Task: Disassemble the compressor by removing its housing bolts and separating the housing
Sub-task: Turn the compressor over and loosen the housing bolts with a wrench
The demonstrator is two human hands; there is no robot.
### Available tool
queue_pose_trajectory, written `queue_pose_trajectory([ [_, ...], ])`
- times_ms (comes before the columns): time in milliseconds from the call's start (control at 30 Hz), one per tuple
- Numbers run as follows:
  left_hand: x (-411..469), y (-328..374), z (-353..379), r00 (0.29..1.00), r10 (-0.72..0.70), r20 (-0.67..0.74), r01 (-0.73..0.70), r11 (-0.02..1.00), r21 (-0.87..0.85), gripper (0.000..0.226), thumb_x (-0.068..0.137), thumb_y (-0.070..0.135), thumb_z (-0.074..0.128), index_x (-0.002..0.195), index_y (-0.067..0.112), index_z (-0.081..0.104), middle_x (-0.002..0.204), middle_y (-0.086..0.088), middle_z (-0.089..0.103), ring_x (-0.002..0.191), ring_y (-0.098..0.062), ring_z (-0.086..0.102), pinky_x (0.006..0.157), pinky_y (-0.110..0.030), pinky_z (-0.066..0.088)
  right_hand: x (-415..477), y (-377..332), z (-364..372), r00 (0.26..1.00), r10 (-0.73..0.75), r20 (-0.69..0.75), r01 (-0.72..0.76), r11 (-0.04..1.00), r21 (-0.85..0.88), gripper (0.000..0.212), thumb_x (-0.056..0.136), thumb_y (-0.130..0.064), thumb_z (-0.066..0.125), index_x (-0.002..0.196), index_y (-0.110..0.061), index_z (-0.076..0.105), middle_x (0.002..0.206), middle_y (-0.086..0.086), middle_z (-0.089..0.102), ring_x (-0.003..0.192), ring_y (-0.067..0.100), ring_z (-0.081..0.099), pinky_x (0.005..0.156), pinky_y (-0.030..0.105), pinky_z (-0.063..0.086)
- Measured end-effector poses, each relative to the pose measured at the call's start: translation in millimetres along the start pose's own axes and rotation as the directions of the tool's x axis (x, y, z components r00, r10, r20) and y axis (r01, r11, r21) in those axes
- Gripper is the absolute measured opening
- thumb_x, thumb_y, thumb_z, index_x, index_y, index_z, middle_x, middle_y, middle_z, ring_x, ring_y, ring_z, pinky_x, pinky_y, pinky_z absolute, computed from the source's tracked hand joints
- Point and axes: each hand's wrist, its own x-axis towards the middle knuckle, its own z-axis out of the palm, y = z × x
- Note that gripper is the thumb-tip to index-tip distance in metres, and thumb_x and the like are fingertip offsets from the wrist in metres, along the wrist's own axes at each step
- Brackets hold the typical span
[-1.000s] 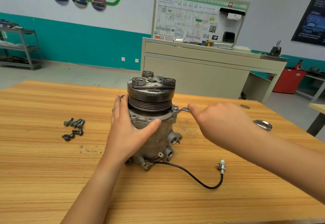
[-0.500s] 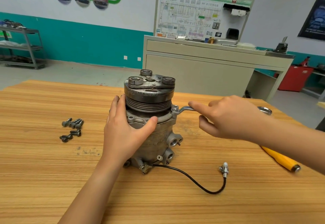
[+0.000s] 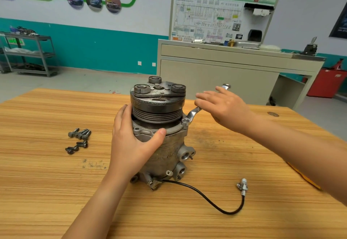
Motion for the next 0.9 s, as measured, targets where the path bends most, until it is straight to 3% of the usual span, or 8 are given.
queue_pose_trajectory([
  [200, -1.5, -0.5, 1.2, 1.000, 0.012, -0.023, -0.013, 0.999, -0.037, 0.099, 0.054, 0.066, 0.053, 0.141, 0.021, 0.035, 0.142, 0.003, 0.036, 0.132, -0.014, 0.034, 0.107, -0.043, 0.035, 19.1, -14.7, 24.8, 0.982, 0.110, -0.153, -0.092, 0.989, 0.119, 0.028, 0.079, 0.007, 0.048, 0.095, 0.002, 0.070, 0.104, 0.019, 0.067, 0.092, 0.035, 0.066, 0.074, 0.050, 0.055],
  [400, -1.9, -0.2, 2.0, 0.999, 0.034, -0.032, -0.036, 0.997, -0.073, 0.093, 0.055, 0.064, 0.055, 0.137, 0.022, 0.039, 0.134, 0.008, 0.040, 0.121, -0.005, 0.038, 0.092, -0.015, 0.032, 34.1, -27.5, 32.4, 0.970, 0.168, -0.176, -0.129, 0.968, 0.214, 0.028, 0.069, 0.009, 0.073, 0.096, 0.006, 0.068, 0.100, 0.020, 0.068, 0.091, 0.034, 0.067, 0.075, 0.055, 0.053],
  [533, -2.4, -0.5, 1.8, 0.999, 0.032, -0.033, -0.035, 0.996, -0.080, 0.094, 0.055, 0.064, 0.054, 0.138, 0.022, 0.038, 0.134, 0.008, 0.040, 0.120, -0.003, 0.038, 0.092, -0.019, 0.032, 27.1, -28.2, 31.8, 0.972, 0.200, -0.123, -0.172, 0.964, 0.204, 0.025, 0.071, 0.007, 0.072, 0.096, 0.006, 0.067, 0.091, 0.018, 0.070, 0.084, 0.031, 0.069, 0.078, 0.055, 0.049],
  [600, -2.8, -0.1, 1.3, 0.999, 0.036, -0.030, -0.038, 0.996, -0.075, 0.095, 0.055, 0.065, 0.054, 0.138, 0.022, 0.037, 0.135, 0.007, 0.040, 0.121, -0.005, 0.038, 0.094, -0.021, 0.033, 24.1, -24.2, 24.7, 0.897, 0.416, -0.149, -0.361, 0.884, 0.296, 0.023, 0.078, 0.005, 0.066, 0.101, 0.008, 0.065, 0.090, 0.020, 0.070, 0.080, 0.033, 0.068, 0.074, 0.050, 0.053],
  [667, -2.6, -0.1, 1.1, 0.999, 0.041, -0.029, -0.044, 0.996, -0.077, 0.095, 0.055, 0.065, 0.054, 0.138, 0.021, 0.037, 0.135, 0.006, 0.040, 0.123, -0.008, 0.039, 0.097, -0.025, 0.036, 20.7, -16.7, 7.2, 0.734, 0.665, -0.135, -0.552, 0.701, 0.452, 0.024, 0.093, -0.006, 0.051, 0.113, 0.006, 0.057, 0.087, 0.021, 0.066, 0.076, 0.035, 0.064, 0.065, 0.045, 0.053],
  [733, -2.0, -0.3, 1.0, 0.999, 0.044, -0.021, -0.046, 0.996, -0.078, 0.096, 0.056, 0.065, 0.055, 0.138, 0.020, 0.037, 0.135, 0.005, 0.041, 0.125, -0.010, 0.039, 0.100, -0.029, 0.038, 13.3, -12.6, -17.6, 0.683, 0.718, -0.137, -0.556, 0.632, 0.540, 0.032, 0.098, -0.014, 0.039, 0.125, 0.001, 0.047, 0.071, 0.015, 0.059, 0.063, 0.032, 0.058, 0.052, 0.042, 0.046],
  [800, -1.6, -0.9, 0.6, 0.998, 0.059, -0.016, -0.060, 0.994, -0.089, 0.095, 0.056, 0.064, 0.056, 0.139, 0.020, 0.037, 0.133, 0.007, 0.041, 0.123, -0.006, 0.039, 0.098, -0.019, 0.037, 3.8, -17.5, -44.8, 0.720, 0.684, -0.117, -0.569, 0.678, 0.465, 0.041, 0.097, -0.019, 0.034, 0.136, -0.006, 0.039, 0.058, 0.003, 0.049, 0.049, 0.024, 0.048, 0.045, 0.035, 0.035],
  [900, -1.1, -1.3, 0.5, 0.997, 0.080, -0.020, -0.081, 0.992, -0.096, 0.093, 0.056, 0.064, 0.055, 0.138, 0.021, 0.038, 0.125, 0.012, 0.041, 0.113, 0.004, 0.038, 0.083, 0.003, 0.029, -8.8, -34.1, -73.3, 0.766, 0.616, 0.184, -0.643, 0.746, 0.174, 0.045, 0.096, -0.029, 0.033, 0.140, -0.022, 0.033, 0.058, -0.001, 0.047, 0.052, 0.024, 0.046, 0.046, 0.031, 0.030],
])
